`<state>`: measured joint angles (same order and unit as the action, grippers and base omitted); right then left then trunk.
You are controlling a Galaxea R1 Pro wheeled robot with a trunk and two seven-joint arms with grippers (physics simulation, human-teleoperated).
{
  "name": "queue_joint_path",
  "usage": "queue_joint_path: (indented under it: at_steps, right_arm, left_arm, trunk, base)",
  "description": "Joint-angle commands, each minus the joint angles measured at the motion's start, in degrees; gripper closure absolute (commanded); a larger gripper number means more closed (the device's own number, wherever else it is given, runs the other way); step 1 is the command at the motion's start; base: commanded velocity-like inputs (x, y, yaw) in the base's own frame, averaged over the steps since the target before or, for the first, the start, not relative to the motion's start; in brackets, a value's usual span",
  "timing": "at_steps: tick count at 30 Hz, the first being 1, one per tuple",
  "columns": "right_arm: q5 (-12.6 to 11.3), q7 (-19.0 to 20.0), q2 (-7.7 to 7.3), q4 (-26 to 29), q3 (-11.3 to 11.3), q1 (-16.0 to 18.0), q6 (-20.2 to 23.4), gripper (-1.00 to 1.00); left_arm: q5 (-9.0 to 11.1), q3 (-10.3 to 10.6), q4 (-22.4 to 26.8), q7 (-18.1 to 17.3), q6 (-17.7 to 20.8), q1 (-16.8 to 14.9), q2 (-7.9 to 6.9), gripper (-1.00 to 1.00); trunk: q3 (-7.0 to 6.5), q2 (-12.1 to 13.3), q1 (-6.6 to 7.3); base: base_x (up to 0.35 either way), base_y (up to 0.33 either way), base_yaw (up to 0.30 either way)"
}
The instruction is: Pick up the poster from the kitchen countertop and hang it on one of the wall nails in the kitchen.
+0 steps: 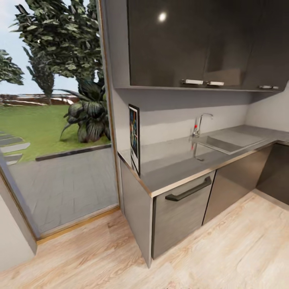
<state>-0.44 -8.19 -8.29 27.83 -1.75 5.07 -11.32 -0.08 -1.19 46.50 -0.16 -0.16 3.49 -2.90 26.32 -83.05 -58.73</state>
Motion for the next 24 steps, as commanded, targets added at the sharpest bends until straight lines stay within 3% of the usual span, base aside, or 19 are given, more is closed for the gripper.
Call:
queue_joint_path:
  at_steps: [1, 13, 24]
  right_arm:
    - [-0.05, -0.07, 0.02, -0.06, -0.01, 0.05, -0.20, -1.00]
    - [-0.04, -0.07, 0.03, -0.06, -0.03, 0.07, -0.20, -1.00]
    - [0.02, -0.16, -0.06, -2.13, -0.20, 0.05, -1.73, -1.00]
  left_arm:
    - [-0.01, -0.04, 0.09, -0.02, -0.02, 0.03, 0.00, -1.00]
    - [-0.01, -0.04, 0.05, -0.02, -0.02, 0.03, 0.00, -1.00]
    - [0.05, -0.03, 1.29, -0.14, -0.05, 0.03, 0.00, -1.00]
  trunk:
    - [0.02, -0.03, 0.00]
    - [-0.23, -0.03, 0.00]
    - [-0.27, -0.03, 0.00]
  base:
    - [0.000, 0.000, -0.300]
    - [0.007, 0.000, -0.287]
    - [0.174, 0.000, -0.050]
